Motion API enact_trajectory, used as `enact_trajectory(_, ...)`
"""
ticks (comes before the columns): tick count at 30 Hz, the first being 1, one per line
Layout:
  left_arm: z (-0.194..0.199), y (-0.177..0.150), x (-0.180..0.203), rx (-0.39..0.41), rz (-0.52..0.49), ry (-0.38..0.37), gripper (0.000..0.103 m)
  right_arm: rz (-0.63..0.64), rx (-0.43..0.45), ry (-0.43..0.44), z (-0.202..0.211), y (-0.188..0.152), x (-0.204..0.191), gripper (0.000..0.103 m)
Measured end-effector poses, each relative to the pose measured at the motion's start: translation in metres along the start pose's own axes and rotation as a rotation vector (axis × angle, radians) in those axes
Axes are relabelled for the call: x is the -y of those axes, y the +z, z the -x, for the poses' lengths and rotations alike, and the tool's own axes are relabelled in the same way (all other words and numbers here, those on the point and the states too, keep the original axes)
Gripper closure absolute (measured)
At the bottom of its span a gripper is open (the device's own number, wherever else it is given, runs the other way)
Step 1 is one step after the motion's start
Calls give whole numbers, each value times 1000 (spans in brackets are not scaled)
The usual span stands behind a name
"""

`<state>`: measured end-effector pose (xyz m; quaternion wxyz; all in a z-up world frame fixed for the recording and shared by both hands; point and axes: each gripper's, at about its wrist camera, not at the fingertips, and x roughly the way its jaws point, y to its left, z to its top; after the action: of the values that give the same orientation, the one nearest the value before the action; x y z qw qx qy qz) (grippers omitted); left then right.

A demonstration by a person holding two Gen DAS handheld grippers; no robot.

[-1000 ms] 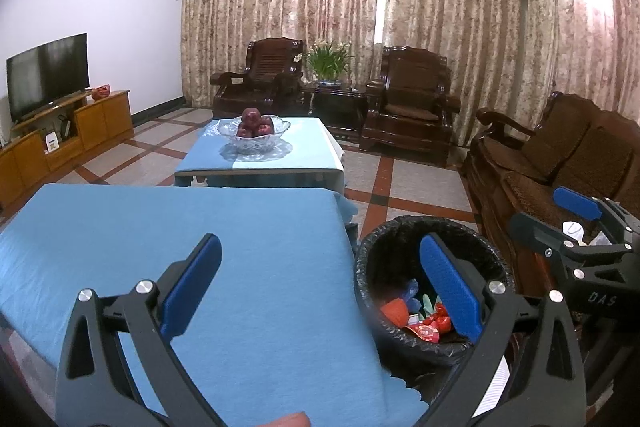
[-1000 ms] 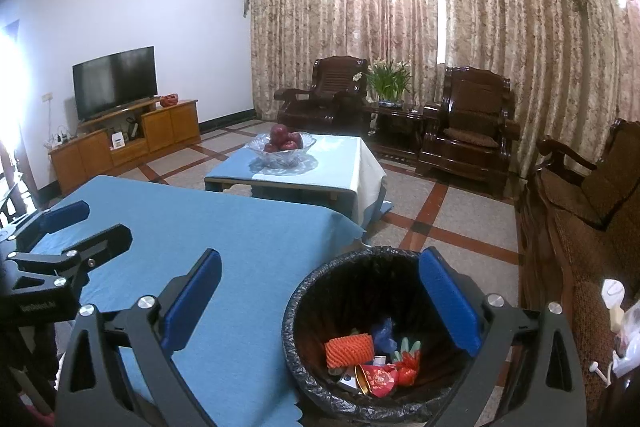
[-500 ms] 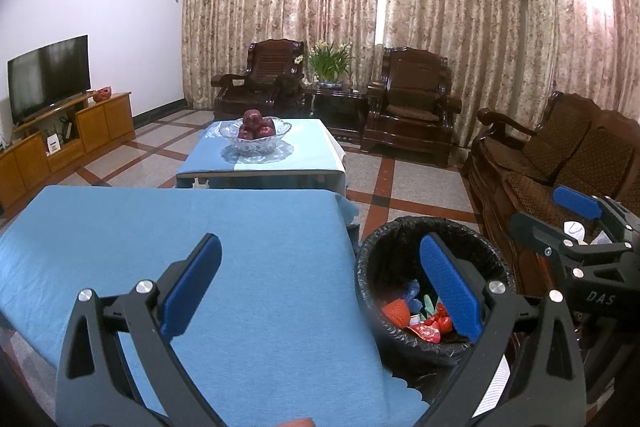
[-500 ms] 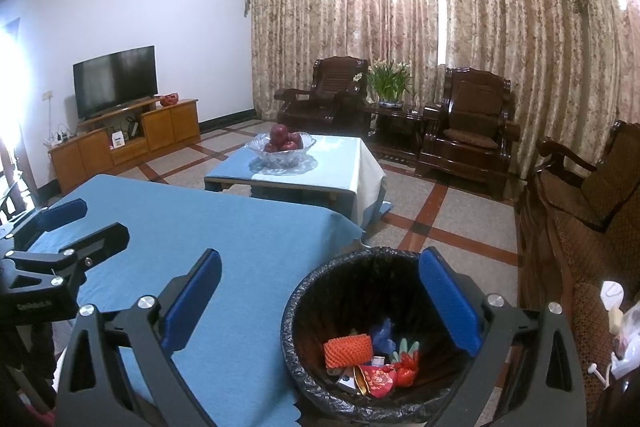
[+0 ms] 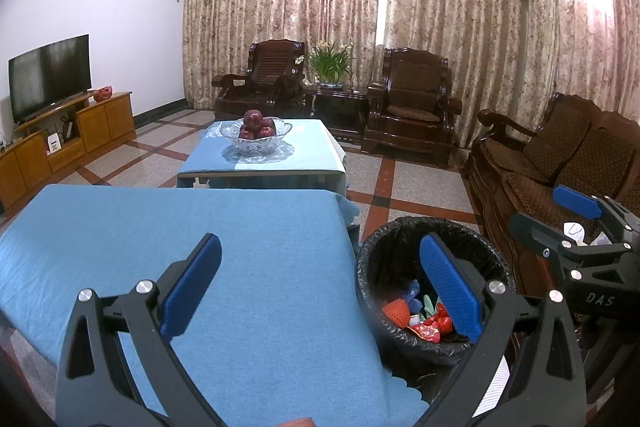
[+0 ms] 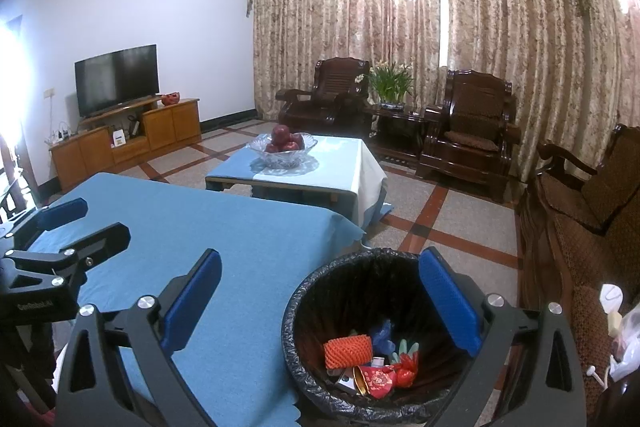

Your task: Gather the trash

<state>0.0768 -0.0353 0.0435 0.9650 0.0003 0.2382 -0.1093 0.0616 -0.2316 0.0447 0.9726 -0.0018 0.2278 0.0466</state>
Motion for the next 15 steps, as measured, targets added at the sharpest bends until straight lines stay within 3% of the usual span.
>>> enact_trajectory(15, -1, -2, 0, -1, -1, 0, 6, 0, -1, -1, 0, -1, -2, 6)
